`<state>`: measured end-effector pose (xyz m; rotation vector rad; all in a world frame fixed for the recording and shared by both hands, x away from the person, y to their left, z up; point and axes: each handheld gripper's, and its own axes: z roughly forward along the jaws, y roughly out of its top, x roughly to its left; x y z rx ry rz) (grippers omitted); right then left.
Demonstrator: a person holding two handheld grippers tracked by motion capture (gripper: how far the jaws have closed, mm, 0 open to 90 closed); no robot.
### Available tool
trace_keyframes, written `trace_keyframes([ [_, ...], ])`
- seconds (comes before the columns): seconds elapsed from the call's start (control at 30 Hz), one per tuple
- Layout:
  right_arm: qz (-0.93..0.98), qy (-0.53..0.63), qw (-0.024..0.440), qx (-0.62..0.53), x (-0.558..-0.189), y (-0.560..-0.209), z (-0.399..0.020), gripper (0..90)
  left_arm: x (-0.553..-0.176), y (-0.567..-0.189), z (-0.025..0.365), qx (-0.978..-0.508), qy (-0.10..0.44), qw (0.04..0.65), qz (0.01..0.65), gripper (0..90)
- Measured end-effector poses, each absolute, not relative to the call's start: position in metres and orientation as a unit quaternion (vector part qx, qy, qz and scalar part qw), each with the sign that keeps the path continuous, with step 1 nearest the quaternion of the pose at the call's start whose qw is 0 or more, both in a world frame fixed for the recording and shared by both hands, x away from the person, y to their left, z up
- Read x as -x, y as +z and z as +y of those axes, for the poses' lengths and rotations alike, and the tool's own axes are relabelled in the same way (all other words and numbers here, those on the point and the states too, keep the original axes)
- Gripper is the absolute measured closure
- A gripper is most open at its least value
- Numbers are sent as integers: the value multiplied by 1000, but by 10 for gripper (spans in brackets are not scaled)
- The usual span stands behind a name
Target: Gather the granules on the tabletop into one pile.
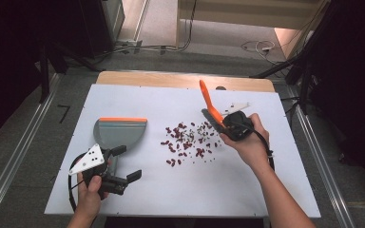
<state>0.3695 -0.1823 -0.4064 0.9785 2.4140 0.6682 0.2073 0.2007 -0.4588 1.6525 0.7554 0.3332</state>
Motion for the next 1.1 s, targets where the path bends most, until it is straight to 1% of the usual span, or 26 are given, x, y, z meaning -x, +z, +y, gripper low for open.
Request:
trace_keyframes([
  [0.23,885,160,239,-366,-400,-423,-177,686,-208,-460,202,-714,141,603,327,2],
  [0.4,892,114,263,-349,-409,-429,-165,686,-208,-461,202,-712,138,604,330,2],
  [0.5,898,86,264,-342,-413,-437,-155,686,-208,-460,202,-712,138,605,330,2],
  [0.6,904,80,253,-335,-414,-441,-150,686,-208,-461,202,-713,137,604,329,2],
  [0.73,910,71,251,-323,-410,-443,-141,686,-208,-461,201,-714,136,603,328,2],
  [1.1,925,73,234,-291,-389,-441,-129,686,-208,-461,199,-715,134,603,328,2],
])
